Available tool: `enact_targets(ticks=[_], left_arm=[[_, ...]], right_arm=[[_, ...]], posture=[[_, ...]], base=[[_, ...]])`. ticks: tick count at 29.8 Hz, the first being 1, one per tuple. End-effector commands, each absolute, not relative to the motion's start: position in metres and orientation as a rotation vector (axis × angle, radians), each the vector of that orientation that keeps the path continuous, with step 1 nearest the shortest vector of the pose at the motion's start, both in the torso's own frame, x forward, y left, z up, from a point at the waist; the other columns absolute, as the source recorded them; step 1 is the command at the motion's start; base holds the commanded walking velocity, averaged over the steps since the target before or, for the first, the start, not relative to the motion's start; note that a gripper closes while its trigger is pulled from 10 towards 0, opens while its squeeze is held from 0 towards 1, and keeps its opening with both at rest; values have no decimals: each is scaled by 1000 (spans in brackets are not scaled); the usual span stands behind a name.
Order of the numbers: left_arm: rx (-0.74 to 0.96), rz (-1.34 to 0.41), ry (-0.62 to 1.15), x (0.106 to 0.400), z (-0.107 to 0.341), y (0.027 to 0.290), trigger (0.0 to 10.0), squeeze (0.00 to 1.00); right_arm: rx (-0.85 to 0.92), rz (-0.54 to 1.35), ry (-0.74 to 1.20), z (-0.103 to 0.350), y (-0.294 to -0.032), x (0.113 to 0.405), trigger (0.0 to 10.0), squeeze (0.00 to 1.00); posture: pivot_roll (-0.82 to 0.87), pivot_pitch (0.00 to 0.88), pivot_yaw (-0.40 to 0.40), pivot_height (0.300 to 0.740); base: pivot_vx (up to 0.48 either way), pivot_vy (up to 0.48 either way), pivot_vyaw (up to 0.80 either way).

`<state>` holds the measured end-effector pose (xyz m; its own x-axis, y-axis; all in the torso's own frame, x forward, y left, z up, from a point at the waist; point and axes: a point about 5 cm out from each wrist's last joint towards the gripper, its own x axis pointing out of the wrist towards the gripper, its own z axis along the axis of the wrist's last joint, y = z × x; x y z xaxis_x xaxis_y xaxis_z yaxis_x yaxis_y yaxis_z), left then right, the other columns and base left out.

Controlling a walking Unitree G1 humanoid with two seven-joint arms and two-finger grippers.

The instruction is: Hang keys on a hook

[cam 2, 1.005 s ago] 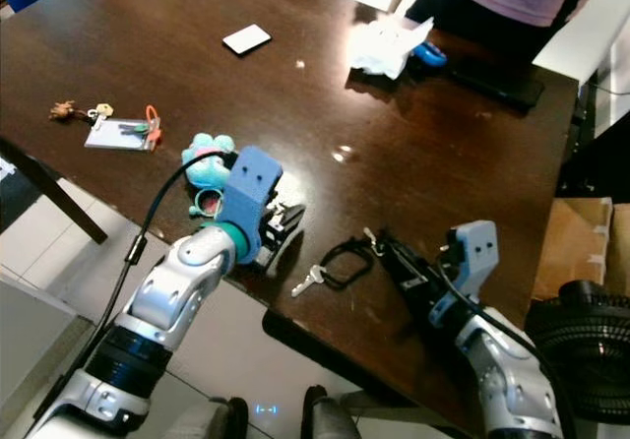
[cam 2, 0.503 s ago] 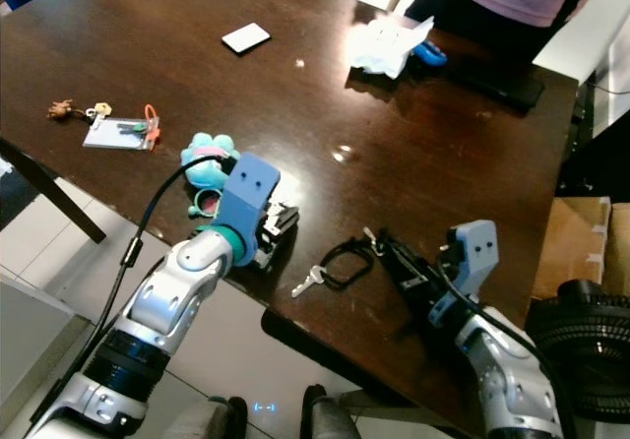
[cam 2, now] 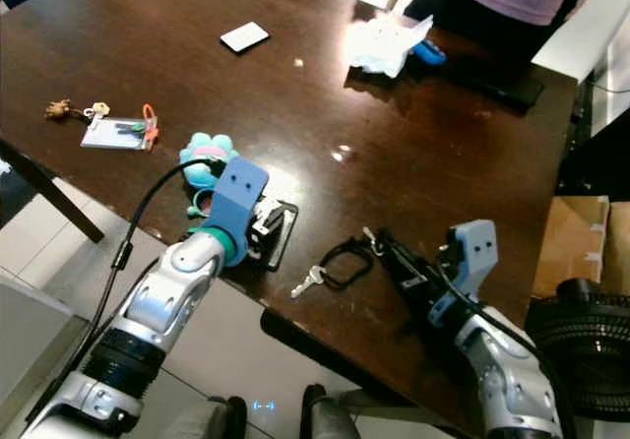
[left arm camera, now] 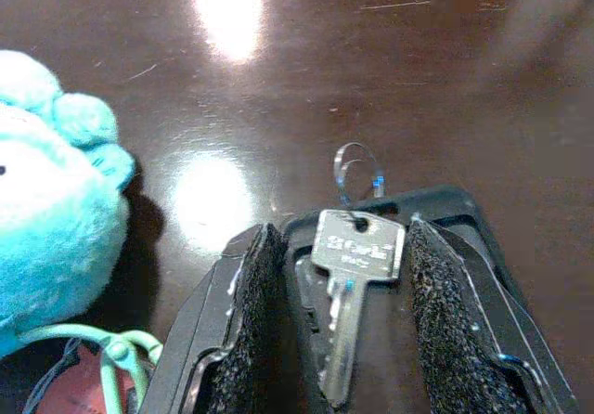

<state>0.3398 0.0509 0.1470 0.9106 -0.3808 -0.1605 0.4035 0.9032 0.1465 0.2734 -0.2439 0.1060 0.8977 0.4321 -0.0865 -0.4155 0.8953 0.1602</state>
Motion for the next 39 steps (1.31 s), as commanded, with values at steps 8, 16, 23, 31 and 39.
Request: enact_targets(ticks=[8, 16, 23, 31, 39], left_arm=[[152, -407, 154, 340, 144, 49, 9255, 0], [116, -444, 149, 336, 151, 38, 8863, 0], [123, -424, 166, 341, 149, 36, 9059, 0], [142, -387, 183, 344, 144, 40, 7922, 0], [149, -350, 205, 345, 141, 46, 0, 0]], right_arm=[[203, 401, 283, 71, -244, 260, 10000, 0], [209, 395, 286, 68, -243, 258, 10000, 0], [209, 395, 291, 67, -244, 257, 10000, 0], [208, 393, 295, 66, -244, 256, 10000, 0], [206, 393, 299, 66, -244, 256, 10000, 0]], posture=[[-5, 217, 87, 740], [-1, 219, 92, 740], [-3, 228, 94, 740], [-5, 235, 94, 740], [1, 239, 91, 740]], base=[[0, 0, 0], [0, 0, 0], [0, 0, 0], [0, 0, 0], [0, 0, 0]])
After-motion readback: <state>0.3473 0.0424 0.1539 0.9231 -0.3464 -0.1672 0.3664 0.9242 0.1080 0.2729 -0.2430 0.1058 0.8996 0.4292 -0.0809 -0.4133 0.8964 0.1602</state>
